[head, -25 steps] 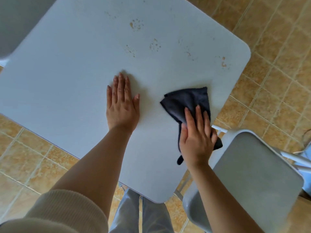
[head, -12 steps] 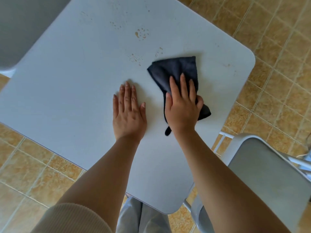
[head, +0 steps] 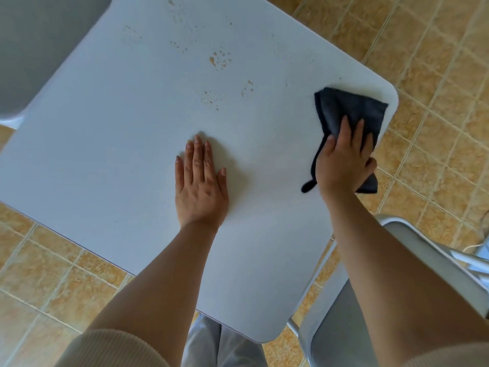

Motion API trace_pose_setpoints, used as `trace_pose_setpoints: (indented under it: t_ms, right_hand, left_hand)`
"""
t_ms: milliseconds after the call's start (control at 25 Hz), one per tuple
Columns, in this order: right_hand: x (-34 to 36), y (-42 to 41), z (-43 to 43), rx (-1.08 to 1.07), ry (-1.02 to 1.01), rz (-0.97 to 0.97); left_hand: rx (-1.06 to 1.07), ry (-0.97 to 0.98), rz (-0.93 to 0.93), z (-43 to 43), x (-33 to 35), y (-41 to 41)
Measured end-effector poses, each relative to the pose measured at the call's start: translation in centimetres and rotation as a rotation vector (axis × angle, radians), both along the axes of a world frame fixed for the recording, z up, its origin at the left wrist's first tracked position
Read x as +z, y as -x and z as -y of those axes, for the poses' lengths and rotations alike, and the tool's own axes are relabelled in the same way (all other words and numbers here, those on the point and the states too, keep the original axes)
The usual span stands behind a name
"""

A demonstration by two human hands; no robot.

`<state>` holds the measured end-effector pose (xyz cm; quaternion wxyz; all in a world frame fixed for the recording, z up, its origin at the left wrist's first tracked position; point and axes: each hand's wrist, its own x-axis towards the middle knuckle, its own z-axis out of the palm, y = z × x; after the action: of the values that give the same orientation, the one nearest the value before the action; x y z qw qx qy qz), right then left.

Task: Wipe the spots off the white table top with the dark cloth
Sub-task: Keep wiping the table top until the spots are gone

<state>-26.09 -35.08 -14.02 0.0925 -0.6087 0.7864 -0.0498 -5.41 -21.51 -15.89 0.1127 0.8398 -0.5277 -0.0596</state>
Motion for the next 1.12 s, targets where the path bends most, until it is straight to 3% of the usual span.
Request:
trace_pose_setpoints:
  t_ms: [160,280,400,520,640,800,960,1120]
  right_hand:
    - [-0.1,-5.0,3.5,0.157,-0.028,0.011]
    - [-0.6,-7.3,-0.1,0.416,0.156,-0.048]
    - [-0.8,-4.8,-4.3,0.606,0.19,-0.059]
    - [-0.7,-0.5,-5.1,0.583,0.213,-0.093]
    - [-0.6,1.2,-2.0,0.361,0.14,-0.14]
    - [0.4,-1.3,6.3,0.148,-0.016,-0.05]
    - [0.9,-6.1,11.2,0.28,-0.092,-0.032]
    - [-0.2,-9.6,7.1,0.537,0.141,-0.058]
  left_hand:
    - [0.016,0.043,-0.033,0.0,0.2,-0.1]
    - [0.033,0.091,-0.034,1.0,0.6,-0.5]
    - [0.088,0.09,-0.016,3.4,0.6,-2.3]
    - [0.141,0.047,-0.046,4.5,0.0,-3.5]
    - [0.137,0.046,-0.034,4.4,-0.1,-3.5]
    - [0.139,0.042,-0.014,4.6,-0.1,-3.5]
    - [0.139,0.027,-0.008,4.6,0.0,-3.5]
    - [0.138,0.032,-0.015,4.6,0.0,-3.5]
